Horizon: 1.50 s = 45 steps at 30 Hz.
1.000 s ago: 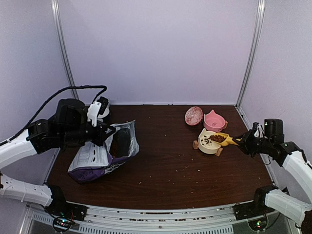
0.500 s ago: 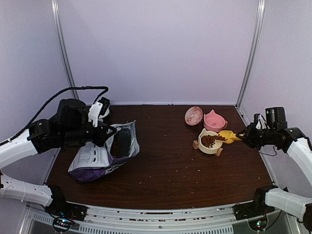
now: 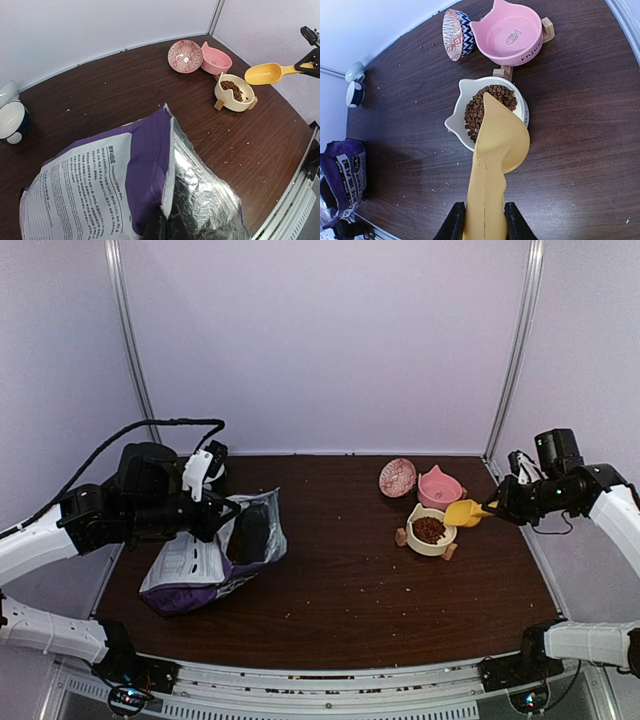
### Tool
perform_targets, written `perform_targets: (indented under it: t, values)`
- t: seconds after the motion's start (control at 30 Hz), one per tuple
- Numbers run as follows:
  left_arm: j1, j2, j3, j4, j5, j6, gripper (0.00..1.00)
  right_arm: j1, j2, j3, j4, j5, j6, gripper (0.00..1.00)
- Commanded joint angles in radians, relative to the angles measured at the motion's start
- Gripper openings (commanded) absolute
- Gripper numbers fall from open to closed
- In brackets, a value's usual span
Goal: Serve the pet food
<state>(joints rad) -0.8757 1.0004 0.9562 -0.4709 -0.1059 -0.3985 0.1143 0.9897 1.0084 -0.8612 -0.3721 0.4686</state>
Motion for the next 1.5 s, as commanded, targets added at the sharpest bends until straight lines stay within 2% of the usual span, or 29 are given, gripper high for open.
perform_targets:
  t: [0.0, 0.1, 0.23, 0.3, 0.4, 0.57, 0.67, 0.77, 1.1, 1.17, 1.3, 1.37, 1.47]
  values:
    - [0.009, -0.012, 0.043, 0.120, 0.033, 0.021, 0.00, 0.072, 0.032, 0.075, -0.062, 0.143, -0.081, 0.07]
    - [0.009, -0.019, 0.038, 0.117, 0.032, 0.022, 0.00, 0.105, 0.036, 0.097, -0.071, 0.216, -0.113, 0.06]
    - [0.009, -0.020, 0.038, 0.119, 0.049, 0.029, 0.00, 0.125, 0.010, 0.129, -0.068, 0.236, -0.142, 0.07]
    - [0.009, -0.020, 0.037, 0.129, 0.072, 0.036, 0.00, 0.133, -0.012, 0.153, -0.058, 0.201, -0.148, 0.07]
    - [0.009, -0.013, 0.037, 0.161, 0.151, 0.065, 0.00, 0.166, -0.031, 0.181, -0.025, 0.040, -0.109, 0.06]
    - [0.000, 0.035, 0.064, 0.205, 0.286, 0.090, 0.00, 0.432, -0.051, 0.150, 0.189, -0.121, 0.045, 0.07]
    - [-0.025, 0.084, 0.110, 0.190, 0.293, 0.101, 0.00, 0.568, -0.062, 0.098, 0.414, -0.170, 0.144, 0.07]
    - [-0.044, 0.119, 0.137, 0.189, 0.287, 0.102, 0.00, 0.674, -0.051, 0.090, 0.488, -0.154, 0.164, 0.07]
    - [-0.067, 0.160, 0.170, 0.189, 0.285, 0.103, 0.00, 0.877, 0.136, 0.122, 0.434, 0.018, 0.080, 0.07]
    - [-0.074, 0.164, 0.170, 0.190, 0.280, 0.097, 0.00, 0.919, 0.218, 0.169, 0.378, 0.122, 0.060, 0.07]
    - [-0.088, 0.176, 0.161, 0.208, 0.263, 0.079, 0.00, 1.012, 0.383, 0.287, 0.261, 0.518, 0.087, 0.06]
    - [-0.092, 0.189, 0.156, 0.223, 0.259, 0.061, 0.00, 1.041, 0.463, 0.303, 0.315, 0.663, 0.129, 0.06]
    - [-0.100, 0.214, 0.157, 0.253, 0.276, 0.048, 0.00, 1.051, 0.592, 0.287, 0.464, 0.727, 0.180, 0.05]
